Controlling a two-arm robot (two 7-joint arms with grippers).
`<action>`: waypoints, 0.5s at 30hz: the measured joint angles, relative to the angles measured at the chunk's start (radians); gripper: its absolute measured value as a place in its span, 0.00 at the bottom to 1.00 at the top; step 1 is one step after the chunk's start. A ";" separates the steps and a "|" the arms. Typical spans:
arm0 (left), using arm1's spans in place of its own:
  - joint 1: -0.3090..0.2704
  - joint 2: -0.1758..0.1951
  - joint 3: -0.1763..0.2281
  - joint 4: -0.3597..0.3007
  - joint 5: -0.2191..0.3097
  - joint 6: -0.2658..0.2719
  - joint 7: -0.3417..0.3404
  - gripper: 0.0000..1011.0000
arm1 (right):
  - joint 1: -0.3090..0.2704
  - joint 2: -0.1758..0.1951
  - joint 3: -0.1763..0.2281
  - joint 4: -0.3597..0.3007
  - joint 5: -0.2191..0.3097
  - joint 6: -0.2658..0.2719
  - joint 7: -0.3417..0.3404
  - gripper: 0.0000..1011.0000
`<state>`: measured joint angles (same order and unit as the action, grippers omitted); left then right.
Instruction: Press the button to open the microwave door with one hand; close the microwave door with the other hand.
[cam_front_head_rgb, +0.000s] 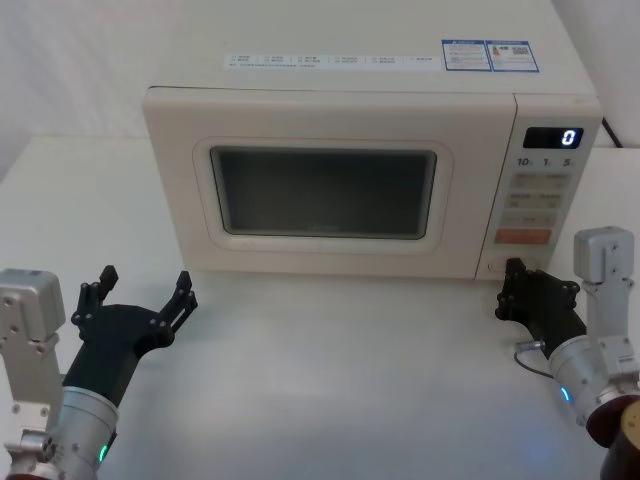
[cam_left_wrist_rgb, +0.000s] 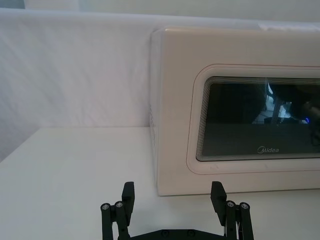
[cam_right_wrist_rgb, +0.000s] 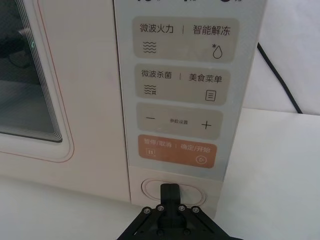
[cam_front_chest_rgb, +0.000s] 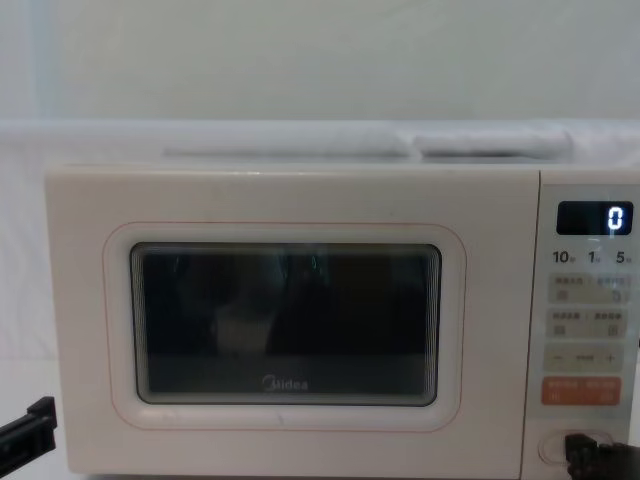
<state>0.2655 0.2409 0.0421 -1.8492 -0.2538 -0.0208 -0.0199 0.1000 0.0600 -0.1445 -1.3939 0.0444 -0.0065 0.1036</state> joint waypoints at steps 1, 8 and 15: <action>0.000 0.000 0.000 0.000 0.000 0.000 0.000 0.99 | 0.001 0.000 0.000 0.001 0.000 0.000 0.000 0.00; 0.000 0.000 0.000 0.000 0.000 0.000 0.000 0.99 | 0.008 -0.002 0.002 0.010 -0.004 0.000 -0.001 0.00; 0.000 0.000 0.000 0.000 0.000 0.000 0.000 0.99 | 0.017 -0.005 0.002 0.021 -0.006 0.000 -0.001 0.00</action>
<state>0.2655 0.2410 0.0422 -1.8492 -0.2538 -0.0208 -0.0198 0.1165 0.0552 -0.1428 -1.3732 0.0384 -0.0066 0.1028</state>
